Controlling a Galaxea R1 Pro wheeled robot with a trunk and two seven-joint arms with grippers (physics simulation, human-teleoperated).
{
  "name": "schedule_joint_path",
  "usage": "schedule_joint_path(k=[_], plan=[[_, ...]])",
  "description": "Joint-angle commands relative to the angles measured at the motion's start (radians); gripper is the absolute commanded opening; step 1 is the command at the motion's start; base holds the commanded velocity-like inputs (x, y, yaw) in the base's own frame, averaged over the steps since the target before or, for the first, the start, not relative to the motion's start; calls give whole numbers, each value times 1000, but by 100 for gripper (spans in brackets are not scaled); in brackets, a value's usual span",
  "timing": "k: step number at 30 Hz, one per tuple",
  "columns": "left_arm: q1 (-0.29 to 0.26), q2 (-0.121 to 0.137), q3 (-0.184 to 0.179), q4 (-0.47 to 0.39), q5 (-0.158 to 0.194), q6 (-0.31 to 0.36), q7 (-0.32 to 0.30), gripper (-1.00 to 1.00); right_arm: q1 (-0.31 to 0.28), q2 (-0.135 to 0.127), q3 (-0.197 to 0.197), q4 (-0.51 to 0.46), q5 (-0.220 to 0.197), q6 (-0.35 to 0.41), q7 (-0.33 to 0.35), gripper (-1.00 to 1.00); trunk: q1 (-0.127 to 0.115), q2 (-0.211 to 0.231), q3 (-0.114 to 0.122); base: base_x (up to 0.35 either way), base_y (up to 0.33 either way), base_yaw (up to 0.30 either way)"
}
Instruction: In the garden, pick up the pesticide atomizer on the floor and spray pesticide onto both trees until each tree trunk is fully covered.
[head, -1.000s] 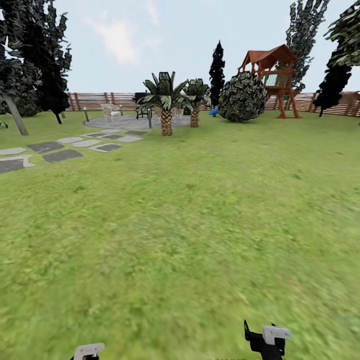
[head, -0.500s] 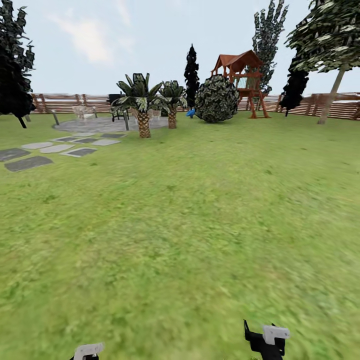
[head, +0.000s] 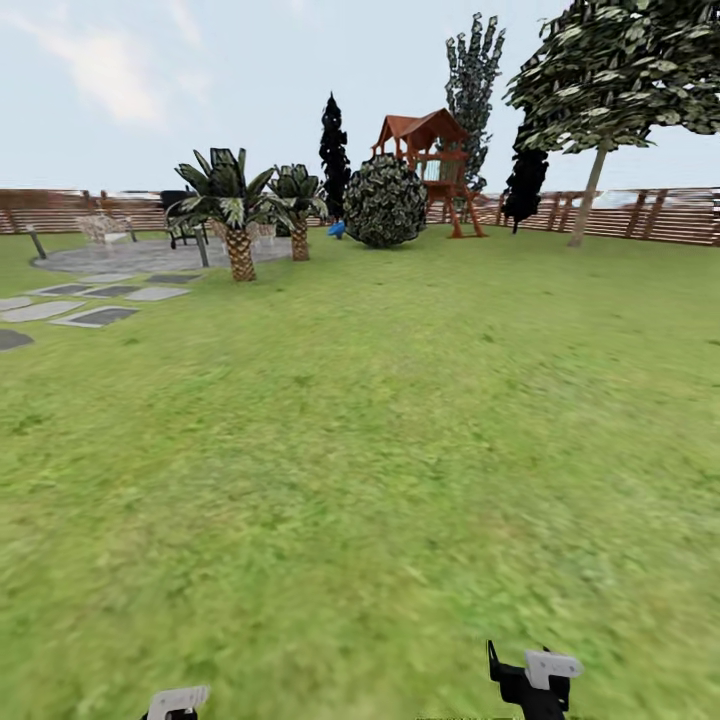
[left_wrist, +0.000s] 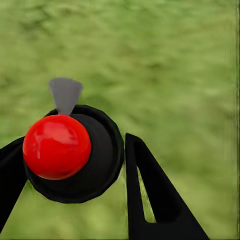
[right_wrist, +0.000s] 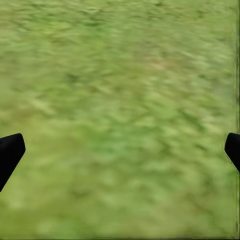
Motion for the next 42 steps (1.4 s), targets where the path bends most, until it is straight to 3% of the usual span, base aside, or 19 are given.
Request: schedule_joint_path(k=[1,32,42], plan=[[0,0,0,0,0,0,0,-100,0,0,0,0,0,0,0,100,0,0,1,0,0,-289],[0,0,0,0,1,0,0,-100,0,0,0,0,0,0,0,100,0,0,18,0,0,-289],[0,0,0,0,1,0,0,-100,0,2,0,0,1,0,1,100,0,0,12,94,0,-264]])
